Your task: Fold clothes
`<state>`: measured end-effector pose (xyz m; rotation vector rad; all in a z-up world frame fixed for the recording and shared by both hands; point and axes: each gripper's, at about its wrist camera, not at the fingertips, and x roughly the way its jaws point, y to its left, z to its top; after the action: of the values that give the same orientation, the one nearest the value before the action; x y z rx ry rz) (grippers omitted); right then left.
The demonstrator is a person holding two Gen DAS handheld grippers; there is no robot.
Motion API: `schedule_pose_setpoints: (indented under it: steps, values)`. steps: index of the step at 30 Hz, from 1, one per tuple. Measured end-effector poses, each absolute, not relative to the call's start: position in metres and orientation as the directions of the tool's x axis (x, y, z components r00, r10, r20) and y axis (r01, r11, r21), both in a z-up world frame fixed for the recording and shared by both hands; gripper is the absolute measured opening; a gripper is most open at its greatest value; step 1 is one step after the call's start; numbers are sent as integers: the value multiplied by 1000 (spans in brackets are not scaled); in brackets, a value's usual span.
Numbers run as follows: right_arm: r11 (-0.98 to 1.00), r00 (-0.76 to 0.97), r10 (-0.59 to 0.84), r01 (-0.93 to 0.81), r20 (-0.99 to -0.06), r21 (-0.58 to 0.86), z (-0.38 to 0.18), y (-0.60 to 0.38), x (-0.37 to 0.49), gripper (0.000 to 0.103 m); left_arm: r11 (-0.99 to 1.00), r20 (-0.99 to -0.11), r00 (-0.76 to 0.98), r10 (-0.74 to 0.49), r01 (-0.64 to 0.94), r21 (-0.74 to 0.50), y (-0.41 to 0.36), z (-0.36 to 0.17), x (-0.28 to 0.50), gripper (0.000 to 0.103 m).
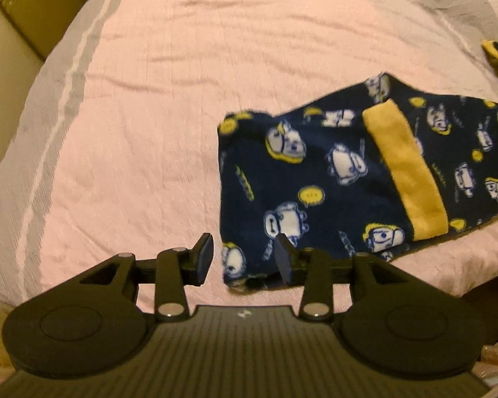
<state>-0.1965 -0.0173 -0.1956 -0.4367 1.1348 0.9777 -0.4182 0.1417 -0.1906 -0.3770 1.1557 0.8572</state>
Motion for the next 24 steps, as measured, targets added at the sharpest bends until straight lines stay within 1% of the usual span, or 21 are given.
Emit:
schedule_pose_setpoints:
  steps: [7, 13, 18, 24]
  values:
    - [607, 119, 406, -777, -906, 170, -179, -34, -231, 46, 698, -898, 204, 390, -702, 144, 143, -169, -430, 38]
    - [665, 160, 399, -728, -903, 165, -162, -52, -238, 46, 719, -895, 226, 385, -682, 138, 137, -156, -431, 38]
    - [660, 180, 423, -733, -888, 166, -146, -62, -225, 46, 702, -883, 232, 408, -699, 140, 125, -142, -420, 42]
    - [615, 161, 438, -771, -884, 164, -139, -75, -187, 46, 641, -881, 212, 423, -758, 125, 101, -137, -394, 42]
